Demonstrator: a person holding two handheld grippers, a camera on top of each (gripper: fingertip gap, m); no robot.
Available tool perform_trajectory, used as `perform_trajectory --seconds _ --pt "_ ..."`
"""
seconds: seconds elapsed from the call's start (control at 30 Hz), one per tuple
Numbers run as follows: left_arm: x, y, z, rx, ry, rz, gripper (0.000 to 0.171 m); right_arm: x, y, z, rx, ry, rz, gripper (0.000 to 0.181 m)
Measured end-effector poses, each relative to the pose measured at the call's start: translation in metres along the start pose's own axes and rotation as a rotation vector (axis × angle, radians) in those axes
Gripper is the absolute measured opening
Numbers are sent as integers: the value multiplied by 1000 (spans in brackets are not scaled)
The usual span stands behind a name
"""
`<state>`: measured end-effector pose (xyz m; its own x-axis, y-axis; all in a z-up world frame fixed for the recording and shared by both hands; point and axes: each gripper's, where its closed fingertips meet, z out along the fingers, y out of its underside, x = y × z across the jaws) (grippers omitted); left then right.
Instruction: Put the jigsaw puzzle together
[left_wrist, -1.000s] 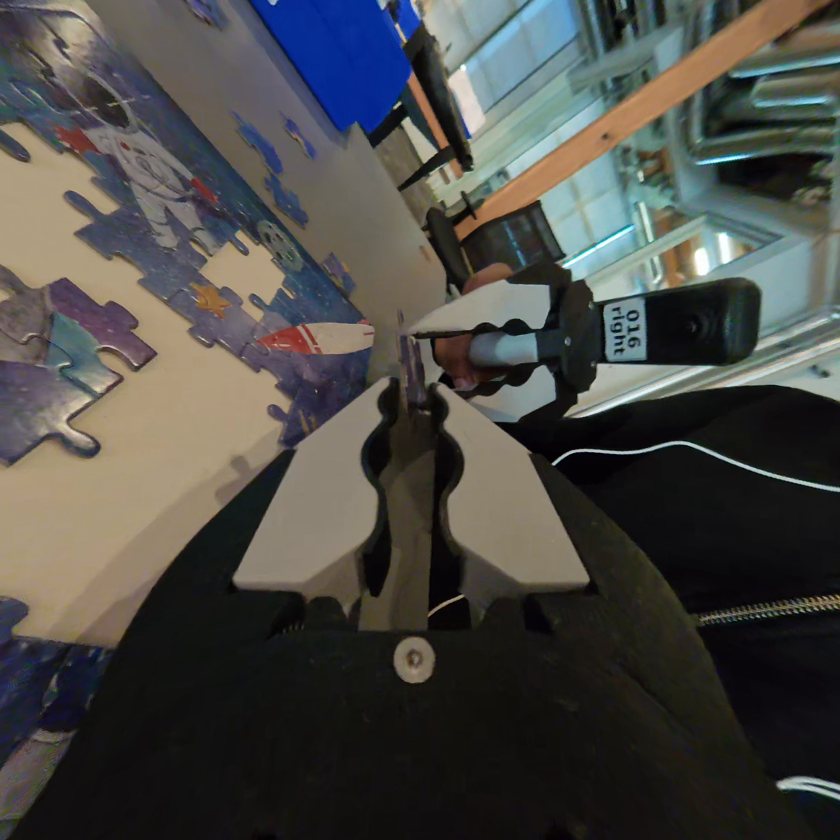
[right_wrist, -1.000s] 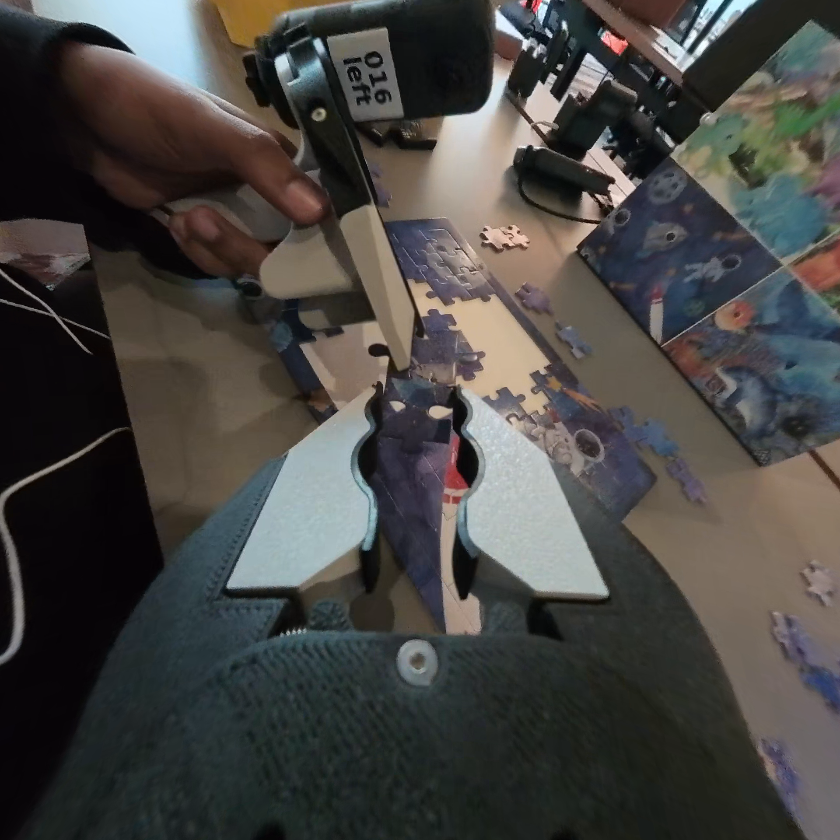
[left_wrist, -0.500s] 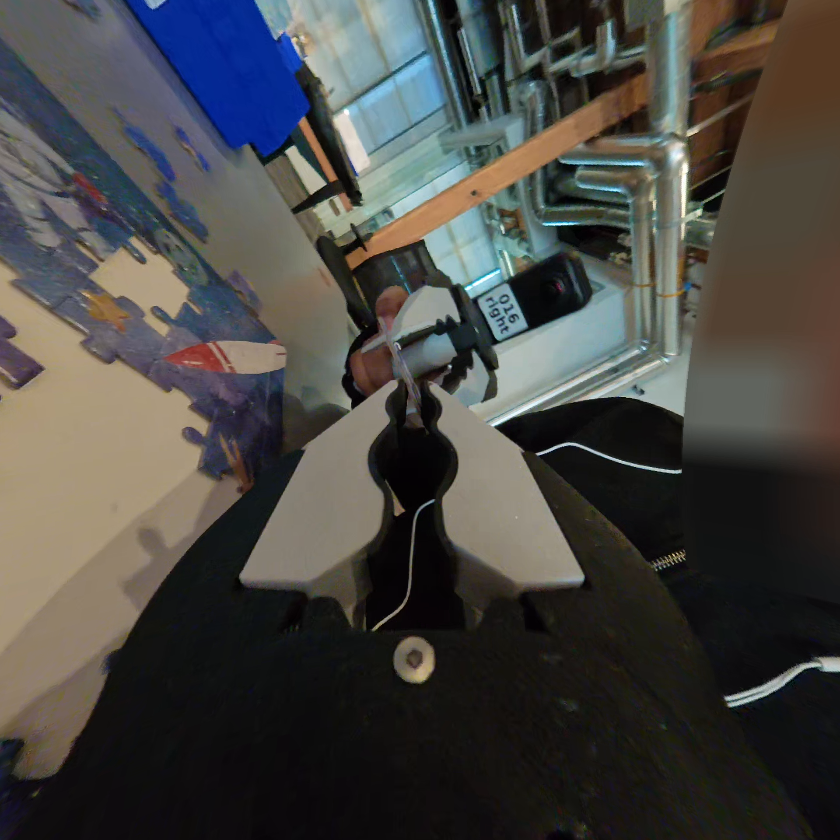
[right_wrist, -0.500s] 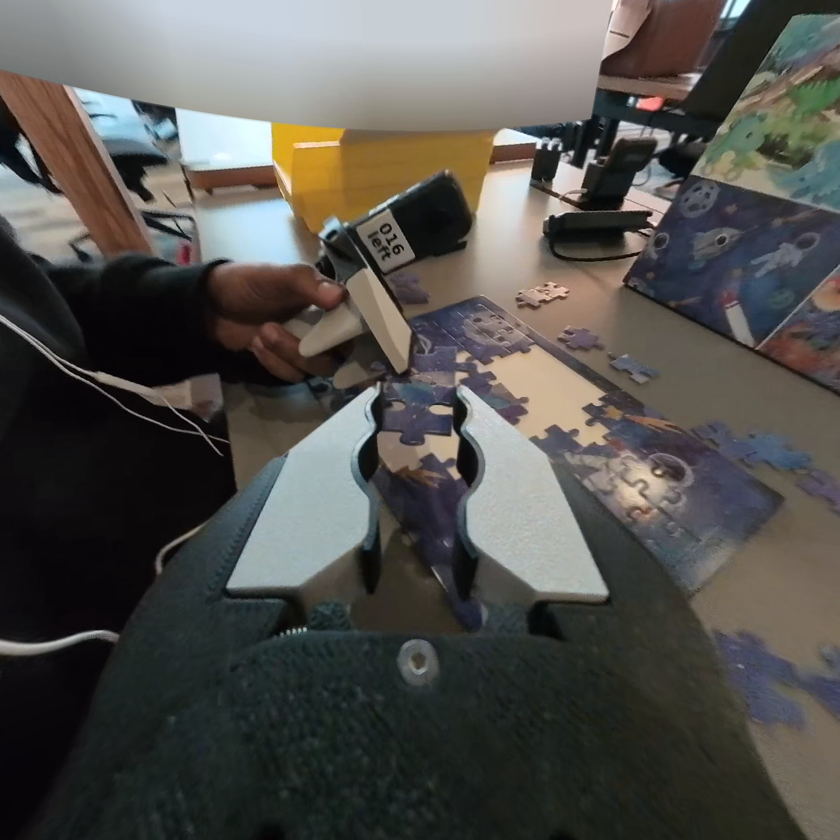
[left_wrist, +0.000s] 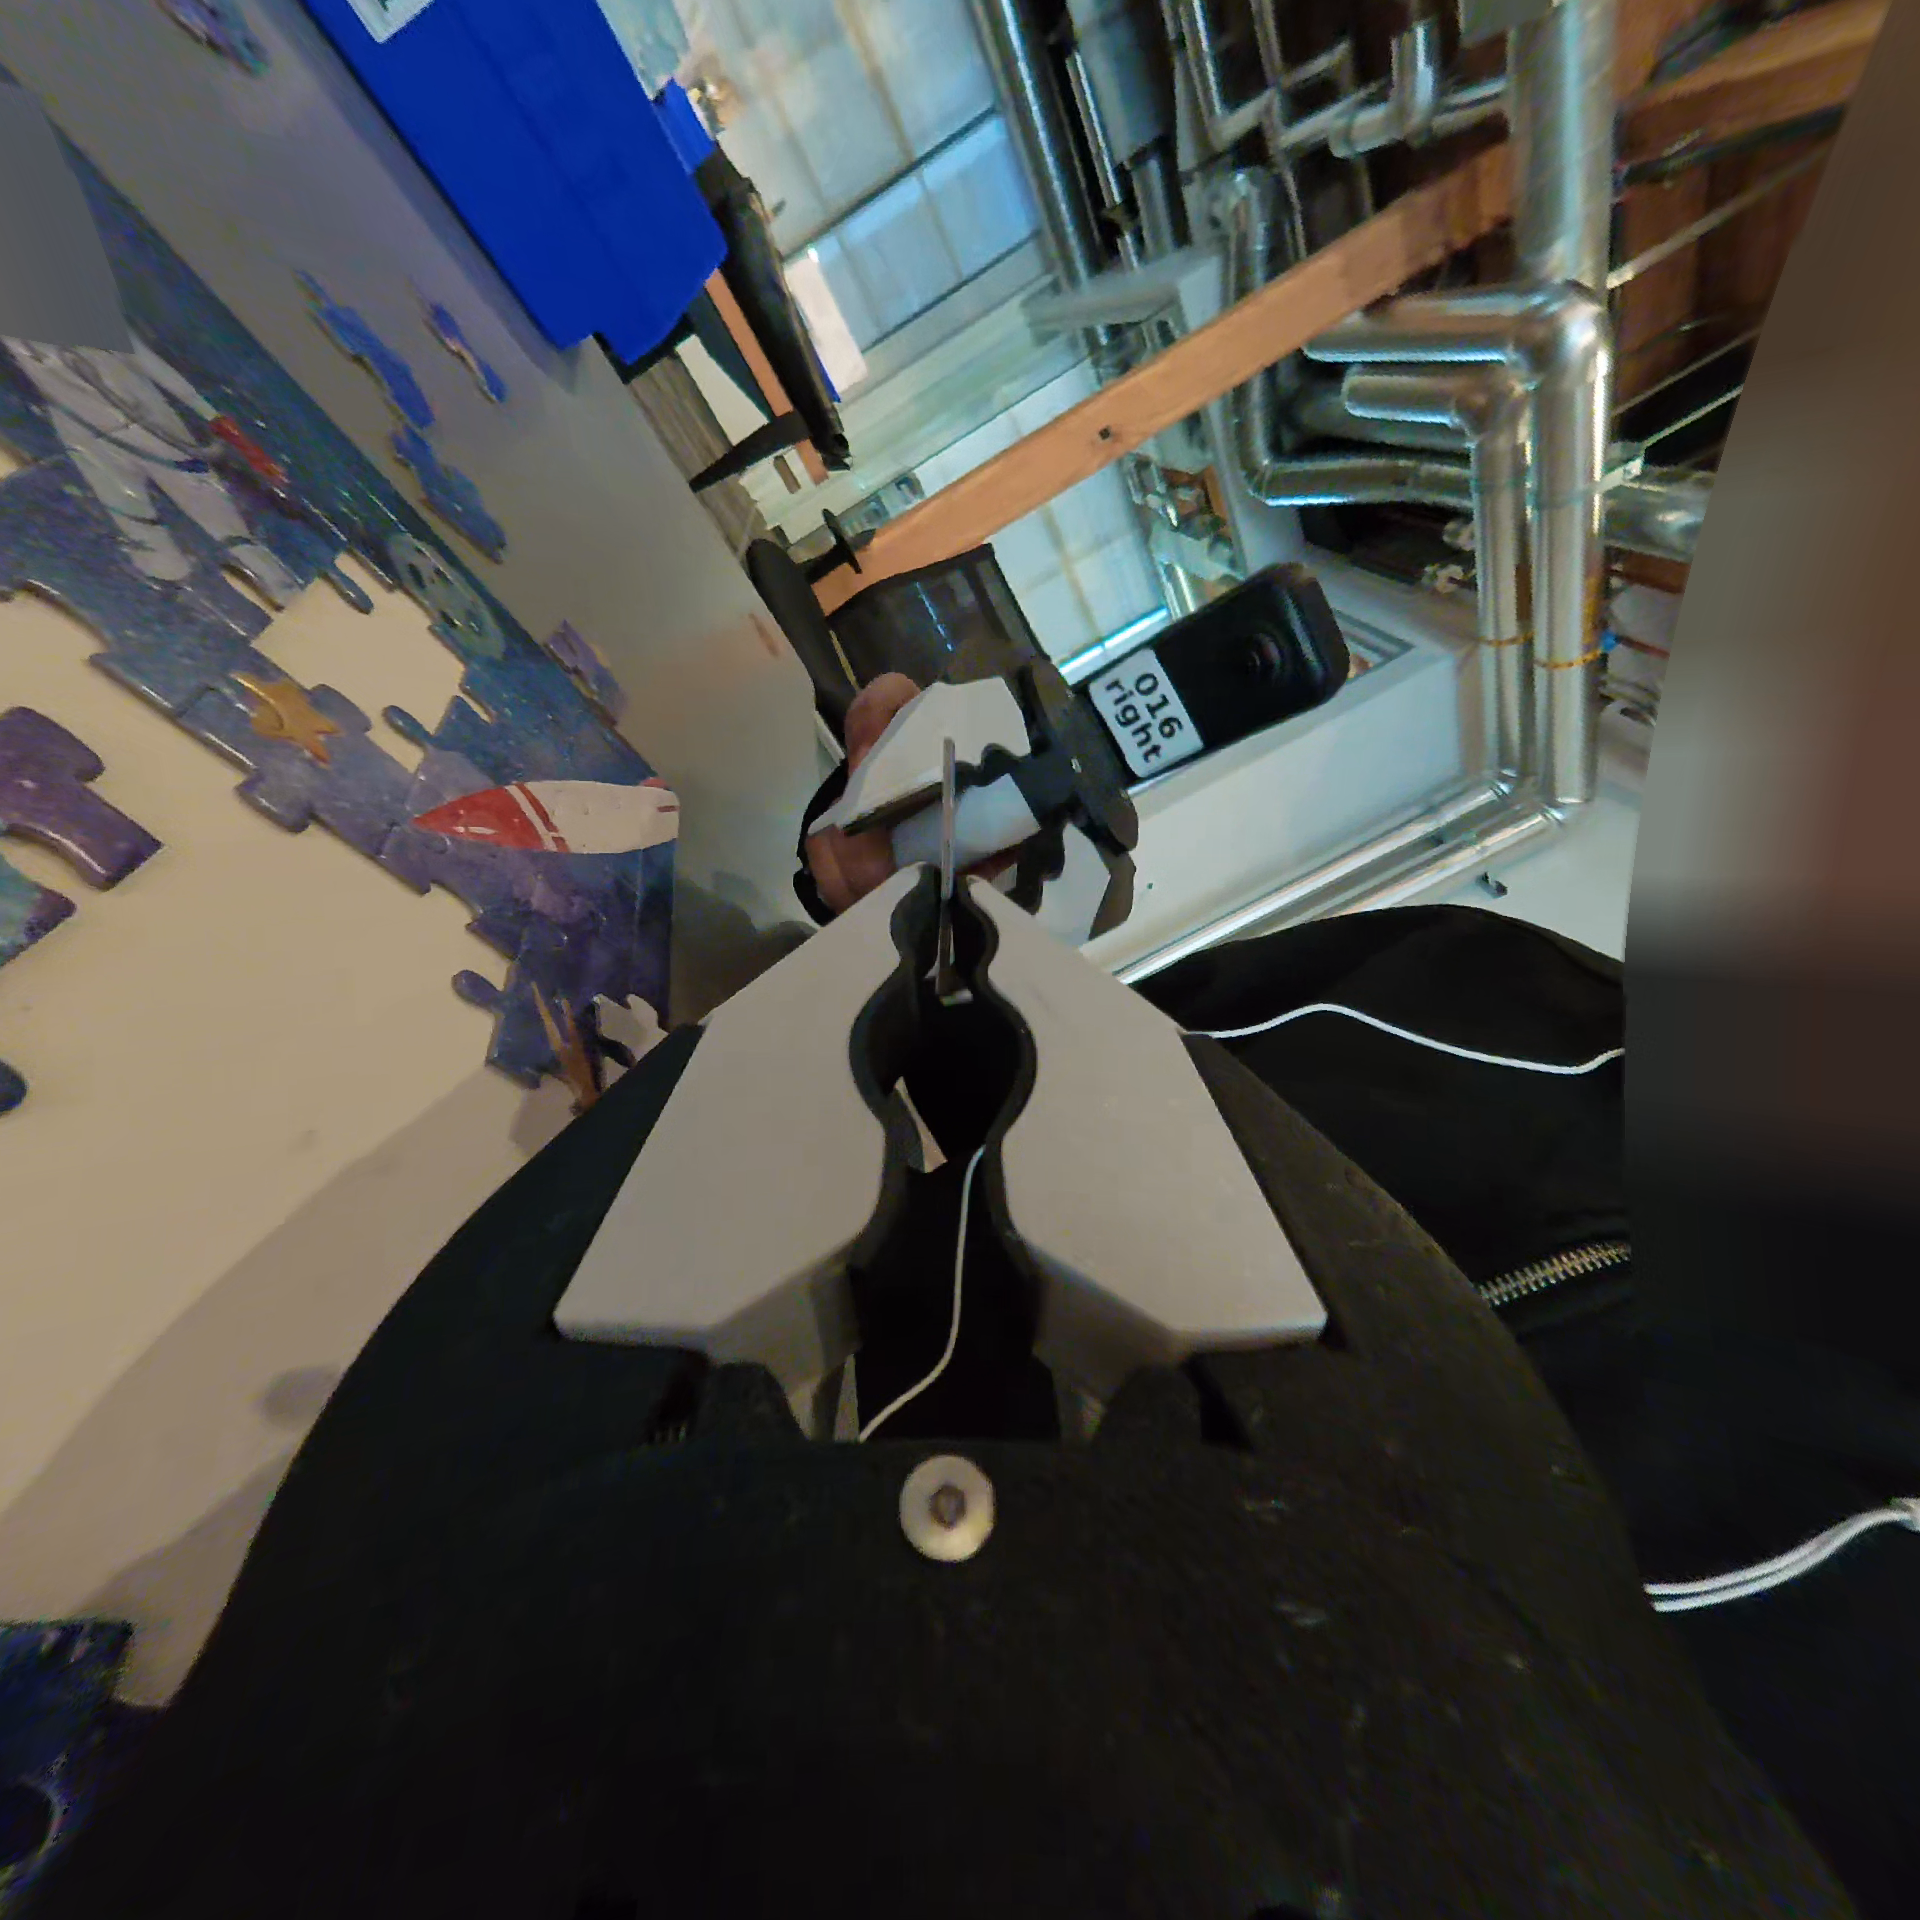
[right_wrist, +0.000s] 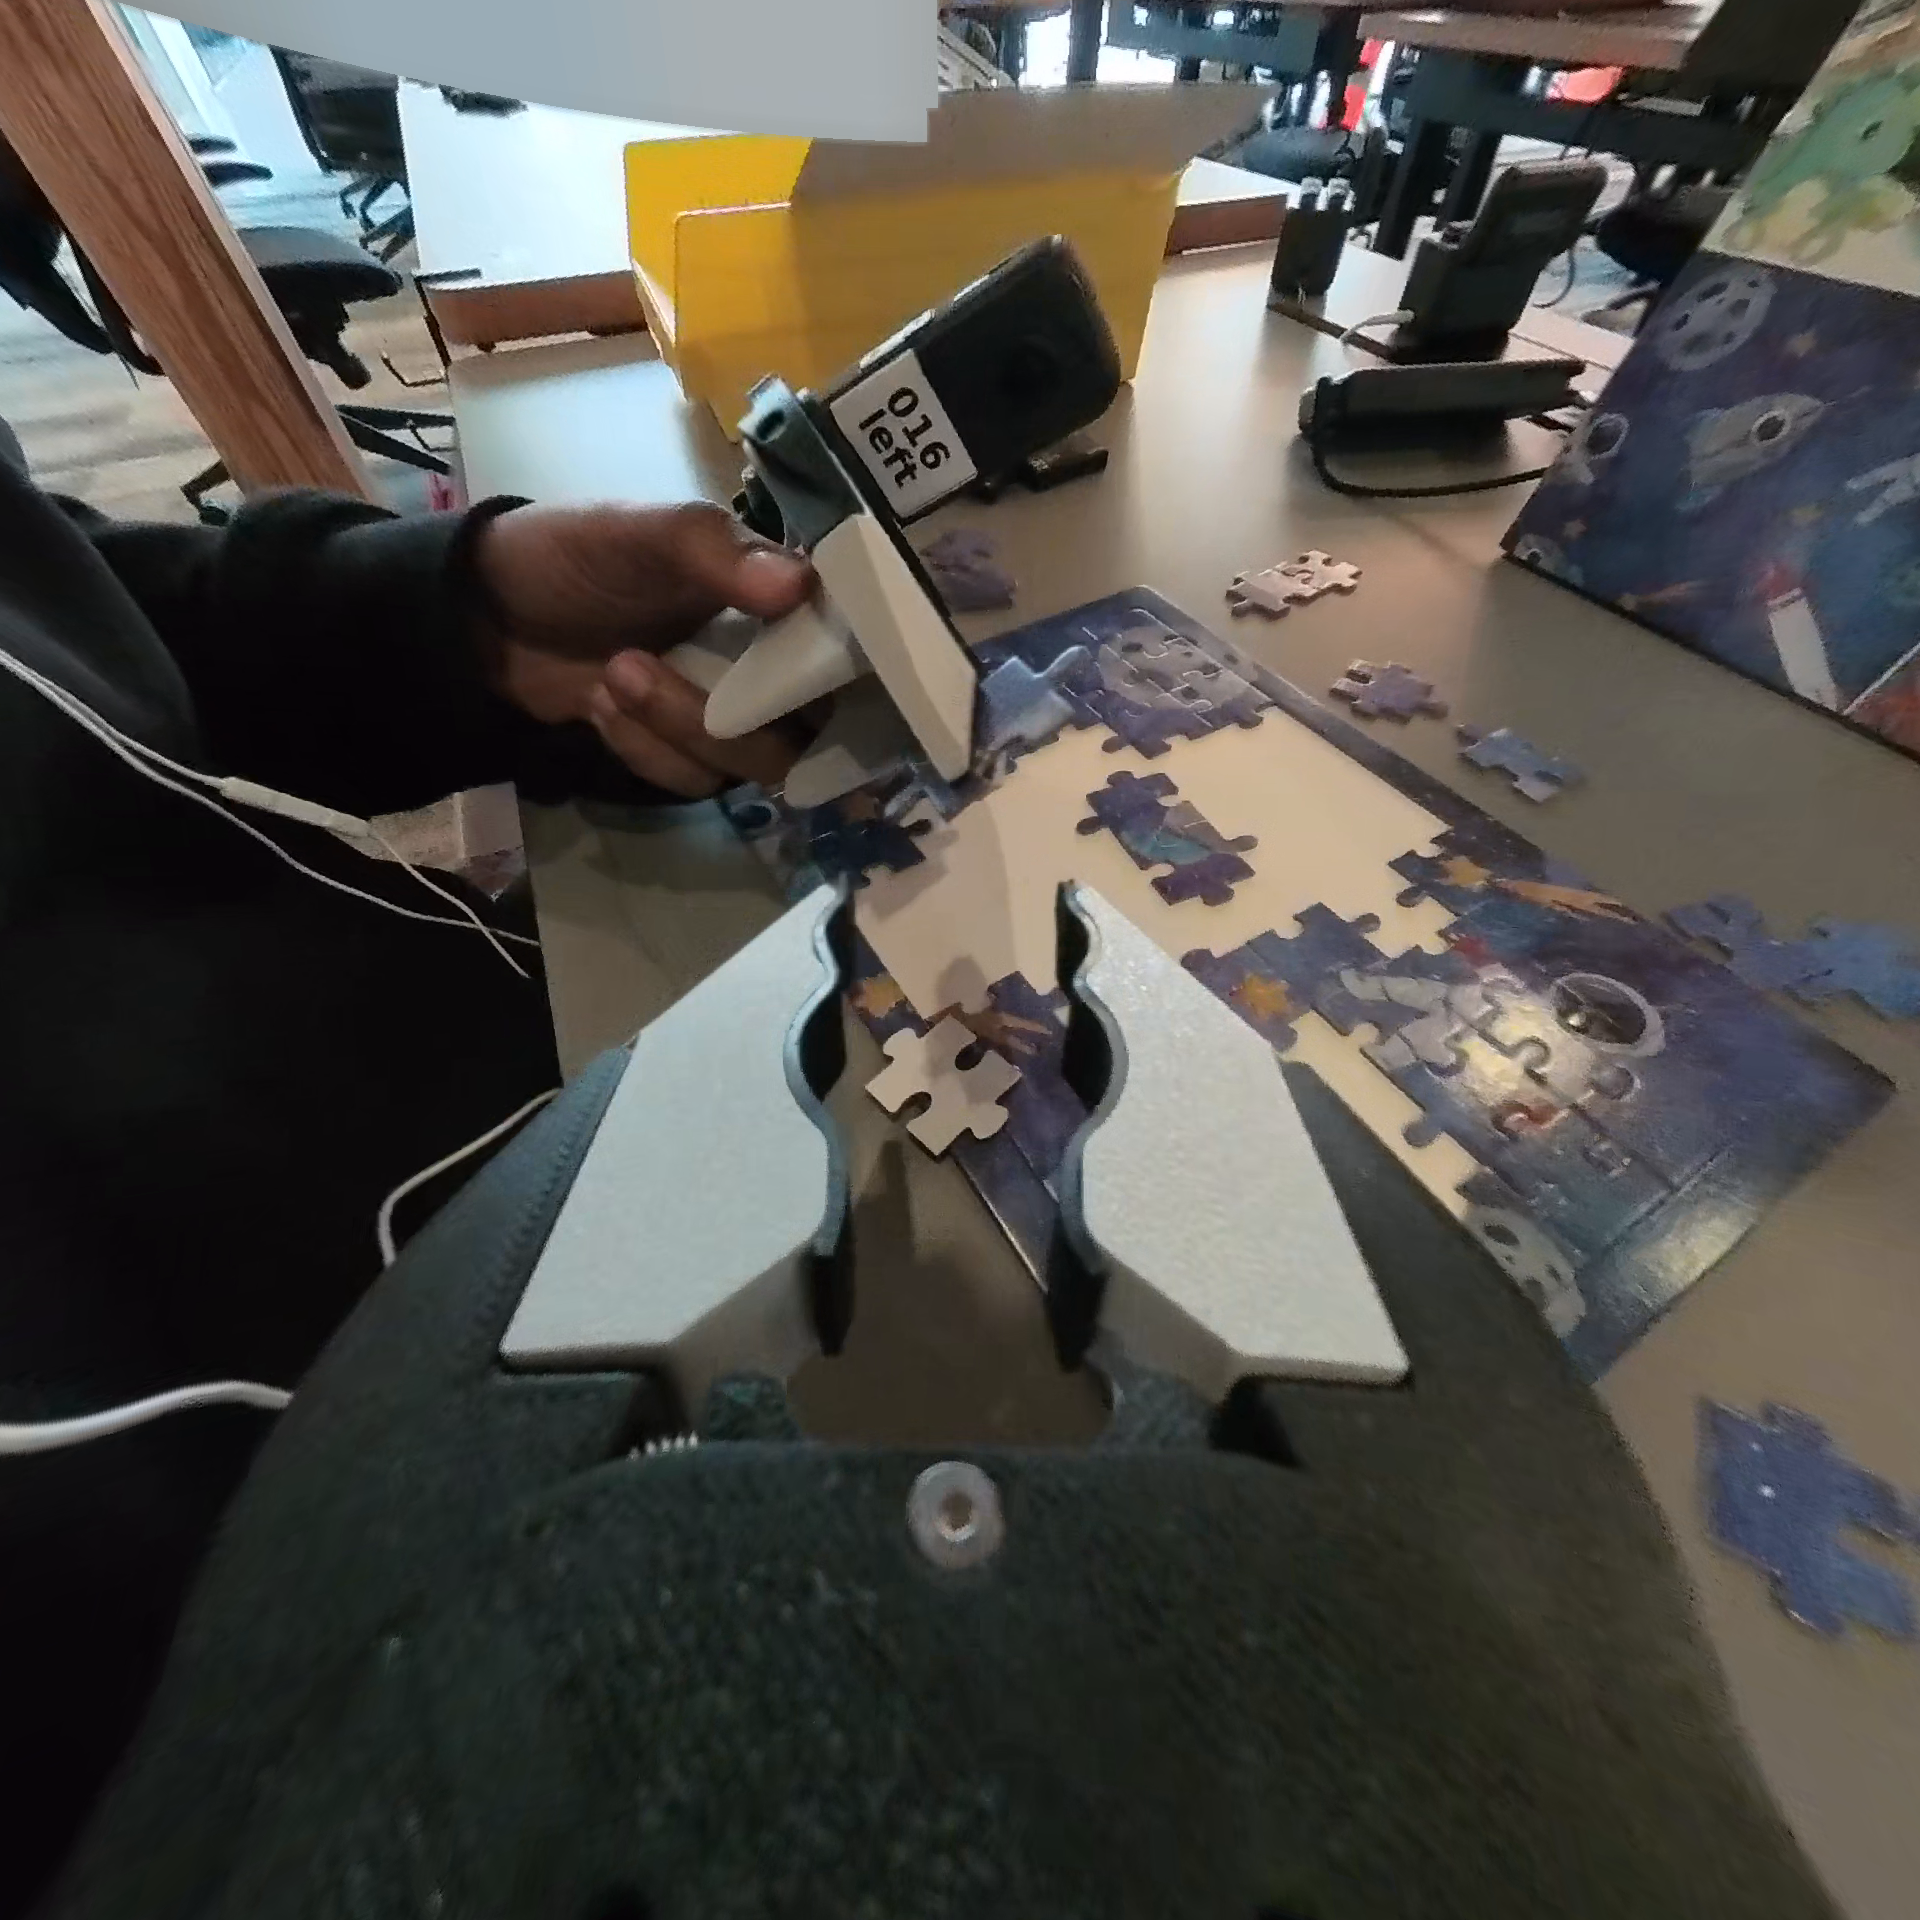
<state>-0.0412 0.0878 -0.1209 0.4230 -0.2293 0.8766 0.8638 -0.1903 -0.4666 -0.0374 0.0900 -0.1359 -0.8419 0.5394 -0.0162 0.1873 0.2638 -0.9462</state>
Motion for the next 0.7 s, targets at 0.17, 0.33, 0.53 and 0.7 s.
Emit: perform_trajectory --seconds 0.17,0.33,0.53,0.7 --pt "-3 -2 -3 11 -20 -8 0 -3 12 12 -81 -13 -34 43" --pt "-7 -5 -10 27 -43 -6 0 -3 52 24 -301 6 -101 54" --pt "-10 -15 -25 60 -88 16 0 -9 68 26 -385 -35 -94 44" --pt "-11 -26 -44 104 -129 43 0 -6 70 21 -409 -20 -96 37"
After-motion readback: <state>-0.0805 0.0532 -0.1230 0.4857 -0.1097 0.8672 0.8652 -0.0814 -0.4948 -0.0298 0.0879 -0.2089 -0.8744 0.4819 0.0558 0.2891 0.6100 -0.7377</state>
